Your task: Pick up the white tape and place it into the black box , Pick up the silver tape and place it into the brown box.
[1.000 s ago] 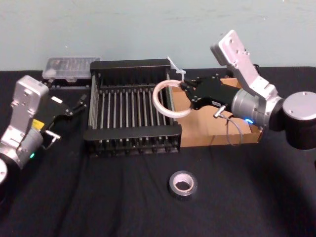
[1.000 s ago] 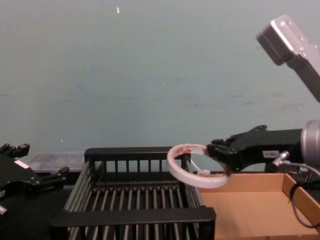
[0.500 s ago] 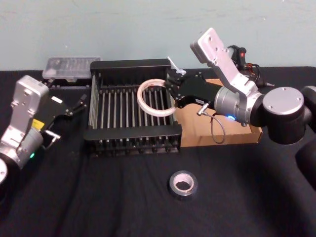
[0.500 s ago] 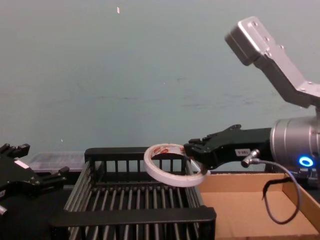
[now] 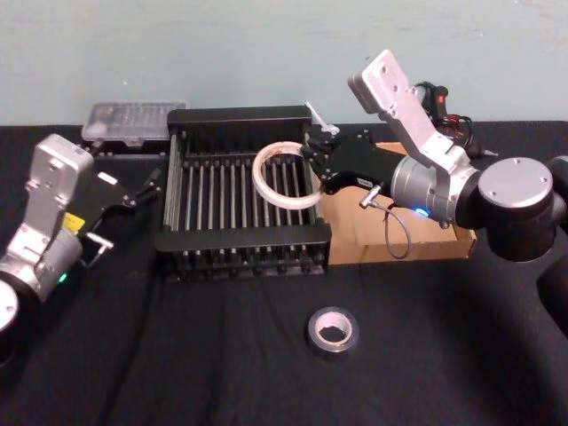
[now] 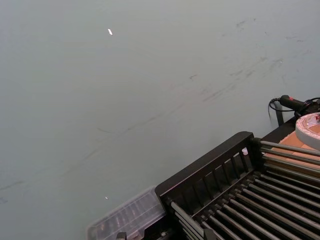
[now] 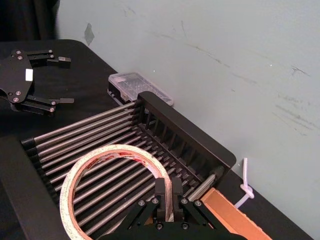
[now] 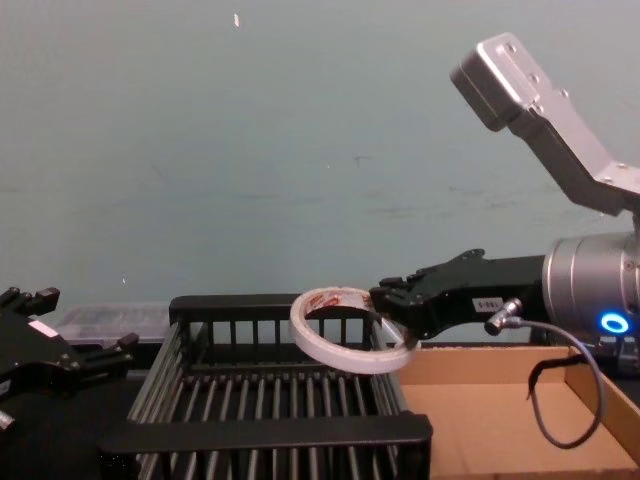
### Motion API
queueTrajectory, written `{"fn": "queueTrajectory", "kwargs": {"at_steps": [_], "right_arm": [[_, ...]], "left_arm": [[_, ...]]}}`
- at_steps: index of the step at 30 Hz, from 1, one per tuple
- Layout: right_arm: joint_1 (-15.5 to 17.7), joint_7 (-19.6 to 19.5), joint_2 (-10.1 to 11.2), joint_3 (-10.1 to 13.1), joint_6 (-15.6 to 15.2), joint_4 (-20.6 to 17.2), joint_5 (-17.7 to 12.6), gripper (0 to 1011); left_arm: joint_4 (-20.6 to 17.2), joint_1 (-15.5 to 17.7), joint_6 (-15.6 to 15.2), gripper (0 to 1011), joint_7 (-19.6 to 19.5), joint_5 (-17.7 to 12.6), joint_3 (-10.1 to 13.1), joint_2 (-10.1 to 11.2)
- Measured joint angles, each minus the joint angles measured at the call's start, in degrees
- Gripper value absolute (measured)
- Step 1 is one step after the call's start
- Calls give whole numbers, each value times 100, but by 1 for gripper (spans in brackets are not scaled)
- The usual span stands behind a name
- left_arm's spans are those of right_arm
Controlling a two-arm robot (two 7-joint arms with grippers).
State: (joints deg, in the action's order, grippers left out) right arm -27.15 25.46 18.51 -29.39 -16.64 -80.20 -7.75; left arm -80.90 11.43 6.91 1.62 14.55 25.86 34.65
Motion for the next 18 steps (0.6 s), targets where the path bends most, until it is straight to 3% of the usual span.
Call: {"fn": "queueTrajectory", "kwargs": {"at_steps": [8, 18], "right_arm": [[5, 3, 7, 5, -2, -9, -7, 254], [11, 6, 12, 7, -2, -15, -13, 596]], "left_arm": [[0, 0, 0, 1001, 0, 0, 0, 0], [0, 0, 0, 1001, 0, 0, 0, 0]]}}
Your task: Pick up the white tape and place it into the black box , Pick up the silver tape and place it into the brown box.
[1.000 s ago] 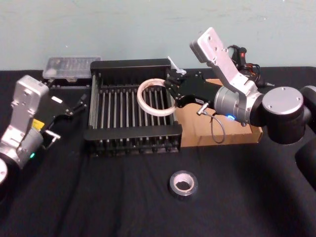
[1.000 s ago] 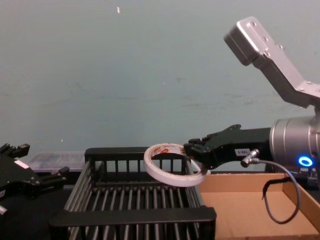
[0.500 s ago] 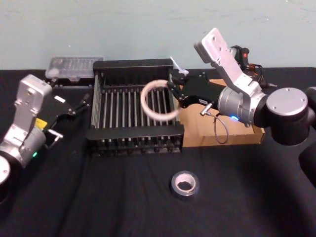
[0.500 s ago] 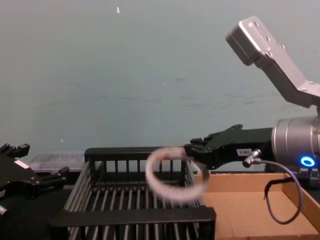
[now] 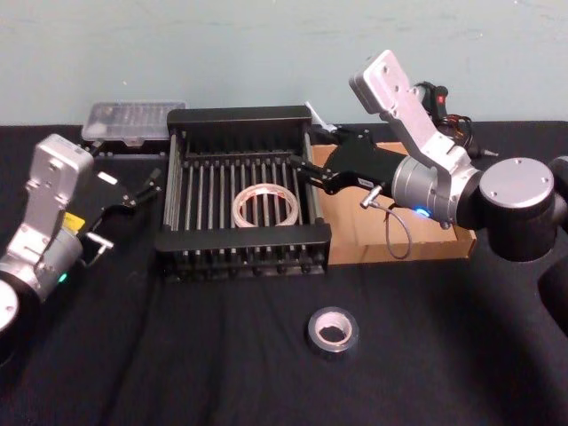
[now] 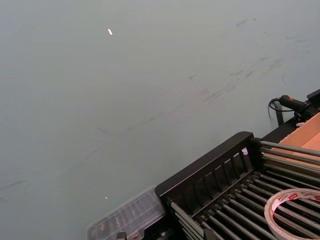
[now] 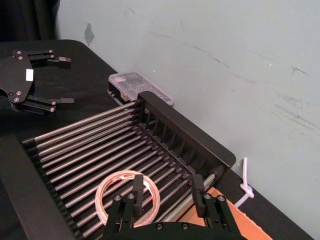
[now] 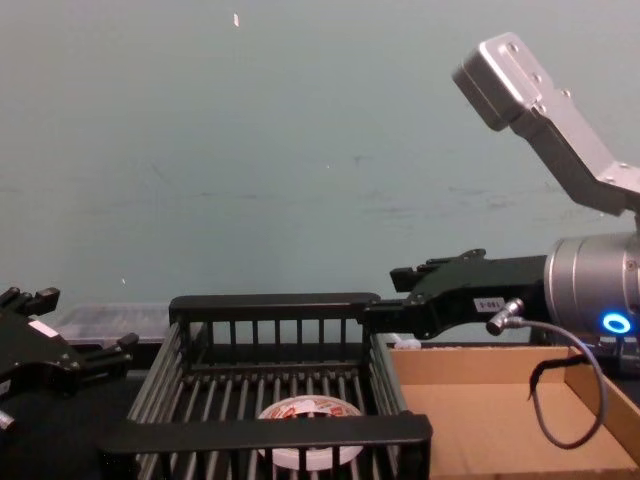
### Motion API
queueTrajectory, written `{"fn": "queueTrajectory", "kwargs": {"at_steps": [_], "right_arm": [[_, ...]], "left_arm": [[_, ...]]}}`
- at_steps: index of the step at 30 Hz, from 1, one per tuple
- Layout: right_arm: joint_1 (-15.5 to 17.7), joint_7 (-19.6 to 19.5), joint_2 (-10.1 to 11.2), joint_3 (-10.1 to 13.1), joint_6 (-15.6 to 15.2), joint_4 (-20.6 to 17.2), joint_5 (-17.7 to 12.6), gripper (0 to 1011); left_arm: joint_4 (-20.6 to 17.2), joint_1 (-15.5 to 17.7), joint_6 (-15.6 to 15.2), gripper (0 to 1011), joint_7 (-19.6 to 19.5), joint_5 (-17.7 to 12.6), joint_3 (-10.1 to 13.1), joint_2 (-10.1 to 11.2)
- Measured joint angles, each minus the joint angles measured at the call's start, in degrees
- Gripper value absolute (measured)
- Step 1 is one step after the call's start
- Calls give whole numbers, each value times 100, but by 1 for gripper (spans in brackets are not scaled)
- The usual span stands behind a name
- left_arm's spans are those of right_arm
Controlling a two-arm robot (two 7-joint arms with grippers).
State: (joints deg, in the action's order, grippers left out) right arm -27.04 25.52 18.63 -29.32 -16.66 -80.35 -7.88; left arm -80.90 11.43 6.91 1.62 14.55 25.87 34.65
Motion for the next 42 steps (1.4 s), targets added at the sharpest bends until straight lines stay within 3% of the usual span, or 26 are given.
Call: {"fn": "queueTrajectory", "kwargs": {"at_steps": [14, 20, 29, 42], "right_arm": [[2, 0, 4, 0, 0, -3, -3, 997], [45, -26, 43, 37, 6, -78, 9, 1002], [377, -23, 322, 314, -174, -602, -135, 1002], [1269, 132, 1091, 703, -473, -1583, -599, 1002]], "left_arm": [[0, 0, 0, 1001, 0, 0, 0, 0], [0, 0, 0, 1001, 0, 0, 0, 0], [0, 0, 0, 1001, 0, 0, 0, 0], [0, 0, 0, 1001, 0, 0, 0, 0]]}}
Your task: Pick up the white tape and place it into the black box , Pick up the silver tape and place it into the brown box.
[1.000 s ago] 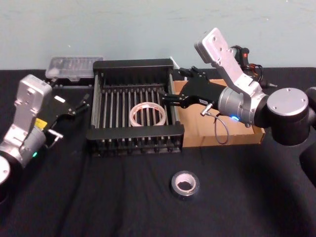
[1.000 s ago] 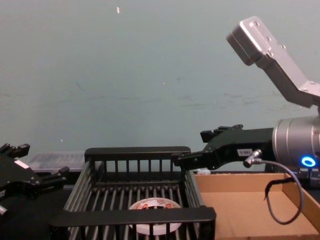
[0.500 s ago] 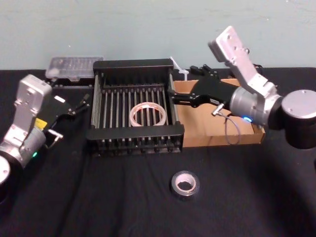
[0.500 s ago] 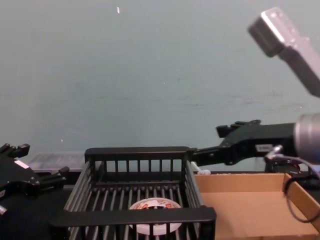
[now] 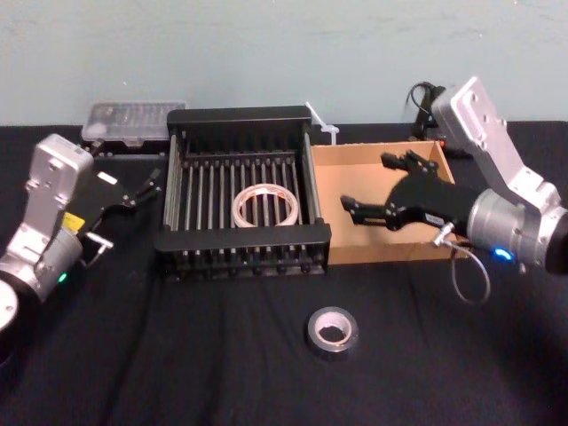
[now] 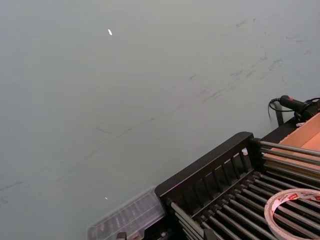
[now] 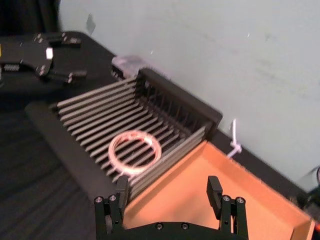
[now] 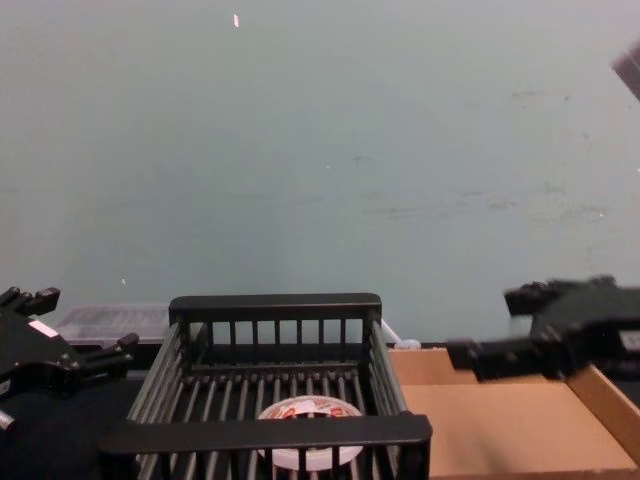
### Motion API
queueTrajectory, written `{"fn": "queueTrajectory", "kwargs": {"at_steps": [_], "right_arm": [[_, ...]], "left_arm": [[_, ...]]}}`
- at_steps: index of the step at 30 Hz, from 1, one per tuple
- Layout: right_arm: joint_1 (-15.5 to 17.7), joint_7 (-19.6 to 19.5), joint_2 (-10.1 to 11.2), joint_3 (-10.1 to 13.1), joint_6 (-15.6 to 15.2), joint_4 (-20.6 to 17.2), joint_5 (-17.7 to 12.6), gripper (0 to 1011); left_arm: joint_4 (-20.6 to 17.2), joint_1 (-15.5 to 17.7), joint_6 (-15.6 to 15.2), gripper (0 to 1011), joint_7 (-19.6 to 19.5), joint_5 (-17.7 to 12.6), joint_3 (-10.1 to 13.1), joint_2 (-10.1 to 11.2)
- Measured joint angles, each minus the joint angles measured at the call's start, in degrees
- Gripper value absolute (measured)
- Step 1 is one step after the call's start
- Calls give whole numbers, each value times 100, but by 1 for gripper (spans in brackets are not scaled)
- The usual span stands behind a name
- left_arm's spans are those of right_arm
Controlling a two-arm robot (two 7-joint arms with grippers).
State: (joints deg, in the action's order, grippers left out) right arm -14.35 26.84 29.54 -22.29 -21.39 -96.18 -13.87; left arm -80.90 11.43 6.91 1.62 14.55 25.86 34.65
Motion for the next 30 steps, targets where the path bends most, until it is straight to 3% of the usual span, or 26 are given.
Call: {"fn": "queueTrajectory", "kwargs": {"at_steps": [10, 30], "right_arm": [[465, 199, 497, -83, -262, -310, -208, 1002], [568, 380, 787, -518, -636, -422, -555, 1002]], "left_arm": [[0, 0, 0, 1001, 0, 0, 0, 0], [0, 0, 0, 1001, 0, 0, 0, 0]]}}
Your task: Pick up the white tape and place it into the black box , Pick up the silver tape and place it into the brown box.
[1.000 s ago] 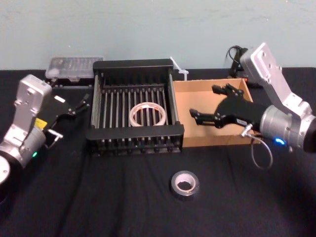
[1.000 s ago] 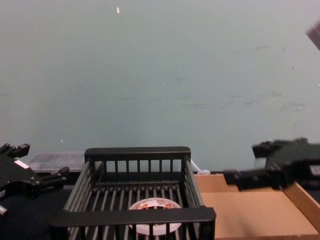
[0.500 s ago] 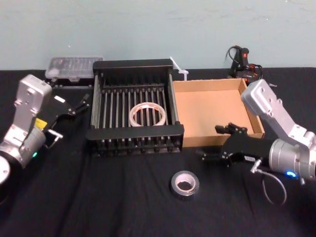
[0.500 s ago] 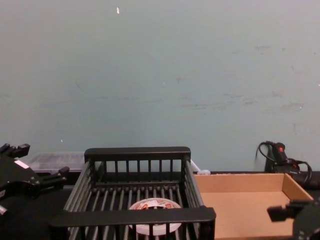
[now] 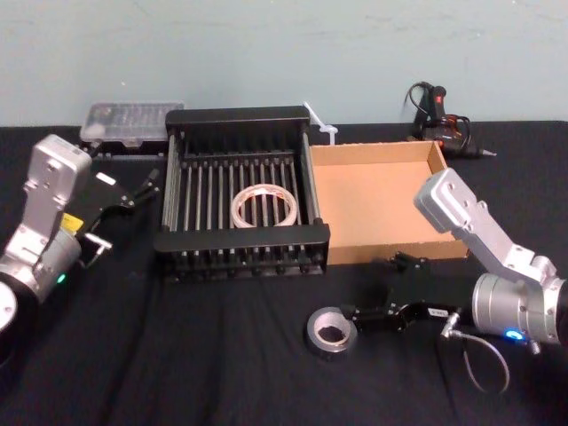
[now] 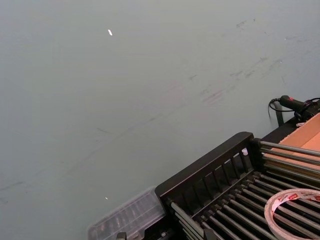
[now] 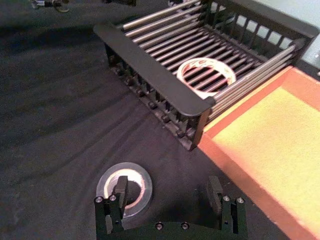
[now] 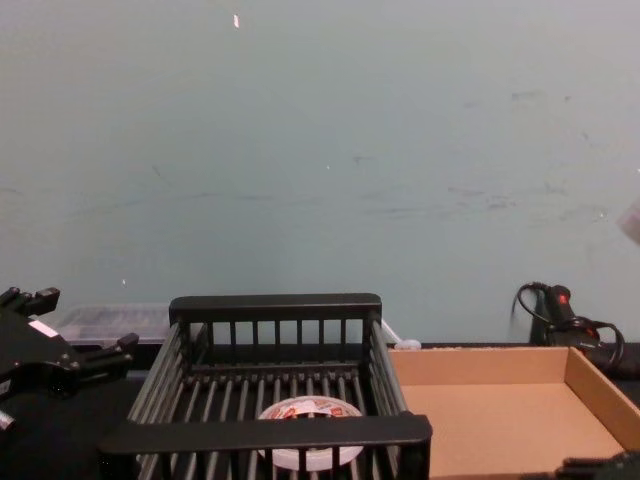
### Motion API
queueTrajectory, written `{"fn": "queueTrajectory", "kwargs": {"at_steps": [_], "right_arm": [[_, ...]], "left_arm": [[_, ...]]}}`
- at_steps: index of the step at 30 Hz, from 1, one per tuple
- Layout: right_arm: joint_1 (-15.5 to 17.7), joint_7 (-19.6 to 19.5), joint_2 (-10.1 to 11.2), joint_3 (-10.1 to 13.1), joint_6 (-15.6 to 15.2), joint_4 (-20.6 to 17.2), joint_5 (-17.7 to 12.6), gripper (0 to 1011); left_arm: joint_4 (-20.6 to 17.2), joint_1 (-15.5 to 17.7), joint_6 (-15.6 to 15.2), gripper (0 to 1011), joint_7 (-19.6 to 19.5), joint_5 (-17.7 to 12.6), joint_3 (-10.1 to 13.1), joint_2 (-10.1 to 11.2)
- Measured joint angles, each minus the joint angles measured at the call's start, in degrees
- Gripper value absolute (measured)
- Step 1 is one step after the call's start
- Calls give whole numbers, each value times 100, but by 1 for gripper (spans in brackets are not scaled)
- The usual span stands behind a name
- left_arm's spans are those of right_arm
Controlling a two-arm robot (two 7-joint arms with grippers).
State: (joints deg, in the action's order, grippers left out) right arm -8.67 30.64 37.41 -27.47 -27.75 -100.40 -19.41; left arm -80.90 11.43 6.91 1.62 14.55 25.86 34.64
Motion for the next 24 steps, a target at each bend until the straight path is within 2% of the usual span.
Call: {"fn": "queueTrajectory", "kwargs": {"at_steps": [15, 24], "right_arm": [[-198, 16, -45, -351, -180, 236, -106, 1002], [-297, -10, -98, -480, -204, 360, -106, 1002]], "left_arm": [[0, 0, 0, 1001, 0, 0, 0, 0], [0, 0, 0, 1001, 0, 0, 0, 0]]}}
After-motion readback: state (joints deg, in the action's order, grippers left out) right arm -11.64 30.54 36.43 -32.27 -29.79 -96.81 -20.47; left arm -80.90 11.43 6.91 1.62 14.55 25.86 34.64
